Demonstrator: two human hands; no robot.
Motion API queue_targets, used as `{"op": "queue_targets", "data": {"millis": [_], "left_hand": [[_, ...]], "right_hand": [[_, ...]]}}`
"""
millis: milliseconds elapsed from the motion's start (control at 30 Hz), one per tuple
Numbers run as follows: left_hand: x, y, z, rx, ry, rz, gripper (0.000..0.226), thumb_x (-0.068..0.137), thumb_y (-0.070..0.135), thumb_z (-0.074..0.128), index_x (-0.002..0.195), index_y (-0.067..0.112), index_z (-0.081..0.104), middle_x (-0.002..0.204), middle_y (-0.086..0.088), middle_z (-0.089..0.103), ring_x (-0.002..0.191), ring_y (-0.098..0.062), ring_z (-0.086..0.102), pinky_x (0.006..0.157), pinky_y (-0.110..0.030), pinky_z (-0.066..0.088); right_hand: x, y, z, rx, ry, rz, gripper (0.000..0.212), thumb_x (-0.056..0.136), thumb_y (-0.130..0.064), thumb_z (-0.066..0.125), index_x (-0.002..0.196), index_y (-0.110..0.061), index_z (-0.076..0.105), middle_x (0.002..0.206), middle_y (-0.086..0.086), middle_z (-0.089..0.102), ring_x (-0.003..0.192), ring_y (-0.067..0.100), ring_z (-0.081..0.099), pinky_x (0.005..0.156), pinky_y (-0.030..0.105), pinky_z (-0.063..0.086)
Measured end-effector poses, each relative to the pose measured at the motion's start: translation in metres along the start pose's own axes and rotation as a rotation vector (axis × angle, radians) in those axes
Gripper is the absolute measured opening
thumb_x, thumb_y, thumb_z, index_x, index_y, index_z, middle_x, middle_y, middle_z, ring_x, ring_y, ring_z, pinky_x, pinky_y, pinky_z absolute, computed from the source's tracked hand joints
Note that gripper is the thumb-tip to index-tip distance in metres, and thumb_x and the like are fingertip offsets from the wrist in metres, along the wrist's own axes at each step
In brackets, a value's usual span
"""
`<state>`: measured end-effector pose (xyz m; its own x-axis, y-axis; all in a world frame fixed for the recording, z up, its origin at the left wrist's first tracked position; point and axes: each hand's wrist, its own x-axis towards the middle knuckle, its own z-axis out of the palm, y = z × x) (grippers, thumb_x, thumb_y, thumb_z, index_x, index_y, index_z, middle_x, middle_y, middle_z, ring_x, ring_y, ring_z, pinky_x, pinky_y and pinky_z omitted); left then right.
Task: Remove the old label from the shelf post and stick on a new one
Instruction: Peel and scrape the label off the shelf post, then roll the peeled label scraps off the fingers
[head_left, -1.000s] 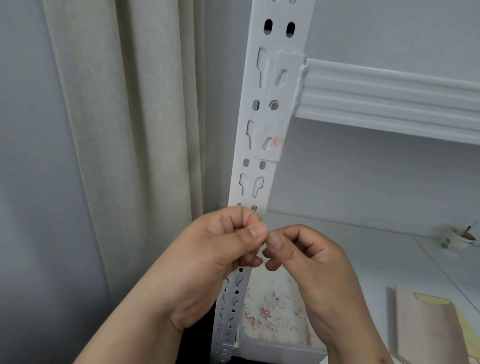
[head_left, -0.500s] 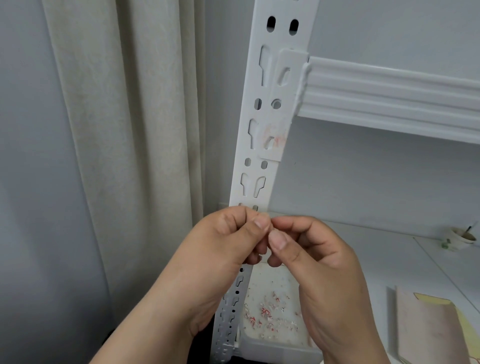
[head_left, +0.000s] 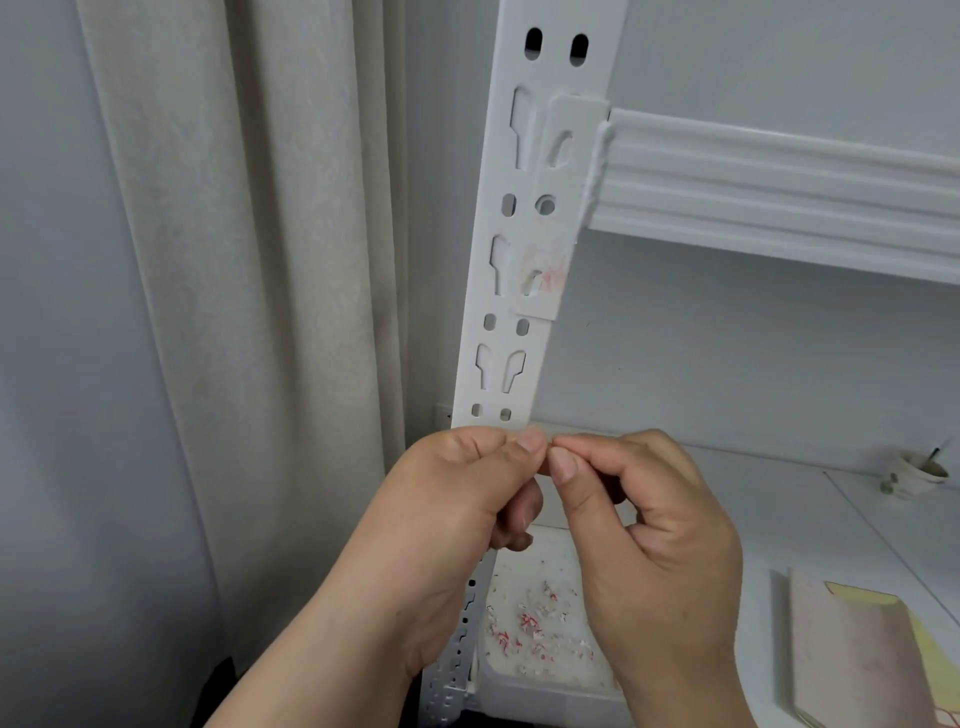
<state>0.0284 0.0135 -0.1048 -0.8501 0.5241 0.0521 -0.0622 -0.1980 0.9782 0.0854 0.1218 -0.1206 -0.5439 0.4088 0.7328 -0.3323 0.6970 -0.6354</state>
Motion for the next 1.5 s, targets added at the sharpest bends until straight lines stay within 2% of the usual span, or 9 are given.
{"op": "queue_targets", "data": {"millis": [167,400,533,667,733,900,1200,1367,1500], "left_hand": [[0.001,-0.001,0.001,0.066,-0.010,0.016,0.040,0.097,0.028,0.055,0.089,-0.011,0.062,0.050,0.000,0.049,0.048,-0.012,0.039,0.064,-0.027,0.043],[-0.006,0.005,0.005,0.306,0.110,0.075,0.028,0.090,0.038,0.064,0.069,0.023,0.074,0.054,-0.002,0.057,0.049,-0.009,0.042,0.048,-0.016,0.038],[-0.006,0.009,0.006,0.329,0.180,0.168,0.032,0.089,0.035,0.067,0.065,0.014,0.062,0.046,0.010,0.040,0.041,-0.006,0.032,0.043,-0.015,0.031],[-0.005,0.012,0.007,0.281,0.254,0.302,0.012,0.087,0.022,0.069,0.077,0.027,0.069,0.059,0.014,0.058,0.049,0.002,0.045,0.050,-0.010,0.039],[-0.006,0.014,0.007,0.232,0.314,0.382,0.010,0.085,0.022,0.071,0.080,0.031,0.071,0.066,0.012,0.061,0.057,0.000,0.051,0.056,-0.010,0.044],[0.001,0.021,0.003,0.218,0.427,0.511,0.017,0.082,0.039,0.069,0.075,0.024,0.064,0.066,0.010,0.059,0.061,-0.004,0.050,0.059,-0.018,0.044],[0.023,0.048,0.007,0.361,0.473,0.543,0.054,0.088,0.028,0.069,0.137,0.035,0.044,0.137,0.025,0.047,0.128,0.007,0.044,0.109,-0.015,0.035],[0.032,0.053,0.006,0.297,0.331,0.513,0.048,0.094,0.017,0.063,0.136,0.037,0.052,0.119,0.020,0.069,0.110,0.001,0.066,0.098,-0.033,0.053],[0.034,0.052,0.004,0.257,0.270,0.506,0.047,0.096,0.011,0.060,0.135,0.037,0.055,0.113,0.017,0.073,0.104,0.000,0.069,0.095,-0.032,0.055]], "right_hand": [[0.001,0.007,0.003,-0.190,0.028,-0.048,0.015,0.089,-0.028,0.053,0.082,-0.023,0.066,0.075,-0.014,0.057,0.074,-0.001,0.054,0.064,0.006,0.038],[0.002,0.016,0.004,-0.161,0.014,0.224,0.024,0.089,-0.044,0.040,0.073,-0.029,0.048,0.063,-0.011,0.054,0.059,0.012,0.050,0.051,0.018,0.037],[0.005,0.019,0.004,-0.220,-0.058,0.329,0.052,0.094,-0.055,0.037,0.066,-0.014,0.050,0.057,0.002,0.055,0.057,0.022,0.052,0.056,0.039,0.044],[0.002,0.024,0.005,-0.229,-0.074,0.373,0.011,0.091,-0.020,0.056,0.082,-0.025,0.059,0.083,-0.008,0.063,0.073,0.013,0.059,0.065,0.025,0.048],[0.003,0.024,0.004,-0.223,-0.088,0.355,0.026,0.088,-0.005,0.057,0.091,-0.031,0.061,0.096,-0.015,0.060,0.080,0.003,0.059,0.067,0.007,0.040],[0.012,0.007,0.003,-0.062,-0.067,0.394,0.020,0.084,-0.025,0.067,0.066,-0.030,0.063,0.067,-0.017,0.066,0.065,-0.001,0.059,0.056,0.007,0.041],[0.041,-0.028,0.013,0.155,0.055,0.257,0.013,0.092,-0.033,0.057,0.100,-0.042,0.062,0.104,-0.015,0.066,0.095,-0.004,0.060,0.074,0.003,0.042],[0.062,-0.042,0.026,0.204,0.008,0.221,0.042,0.086,-0.043,0.049,0.125,-0.033,0.061,0.116,-0.017,0.066,0.107,-0.005,0.059,0.089,0.015,0.048],[0.070,-0.047,0.032,0.194,0.017,0.243,0.028,0.094,-0.034,0.051,0.117,-0.033,0.067,0.099,-0.018,0.072,0.090,-0.007,0.064,0.079,0.016,0.052]]}}
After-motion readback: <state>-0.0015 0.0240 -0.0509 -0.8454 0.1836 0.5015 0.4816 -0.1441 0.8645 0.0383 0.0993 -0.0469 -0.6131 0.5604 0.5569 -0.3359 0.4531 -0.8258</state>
